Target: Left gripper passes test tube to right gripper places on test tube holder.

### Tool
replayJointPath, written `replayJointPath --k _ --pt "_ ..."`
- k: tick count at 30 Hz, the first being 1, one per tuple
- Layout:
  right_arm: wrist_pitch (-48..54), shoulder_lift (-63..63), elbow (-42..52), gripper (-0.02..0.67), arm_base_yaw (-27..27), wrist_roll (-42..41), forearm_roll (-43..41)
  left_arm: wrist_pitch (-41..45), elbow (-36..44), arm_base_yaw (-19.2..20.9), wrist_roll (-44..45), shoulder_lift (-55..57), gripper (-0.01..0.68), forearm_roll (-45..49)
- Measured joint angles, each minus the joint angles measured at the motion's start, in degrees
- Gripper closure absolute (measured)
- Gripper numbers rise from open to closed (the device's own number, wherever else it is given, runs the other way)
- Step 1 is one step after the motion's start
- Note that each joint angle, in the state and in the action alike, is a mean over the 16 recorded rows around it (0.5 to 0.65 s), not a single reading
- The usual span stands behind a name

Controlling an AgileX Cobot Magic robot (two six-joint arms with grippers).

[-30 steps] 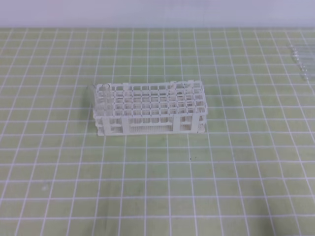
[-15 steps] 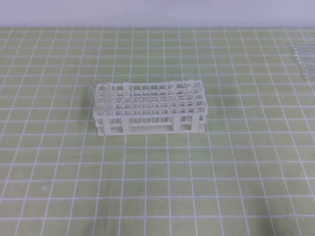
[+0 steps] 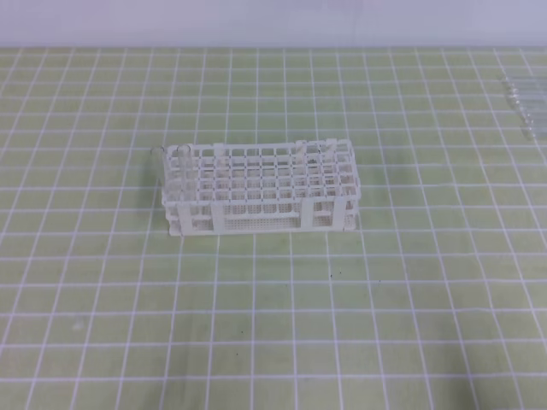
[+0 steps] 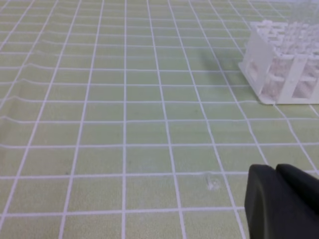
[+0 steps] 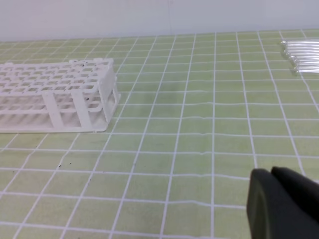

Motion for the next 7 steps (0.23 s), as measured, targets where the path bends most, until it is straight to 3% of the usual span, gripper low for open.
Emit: replayJointPath --k 7 --pt "0.00 0.00 0.00 0.664 0.00 0.00 0.00 0.45 -0.33 0.03 0.08 0.43 0.670 -0.02"
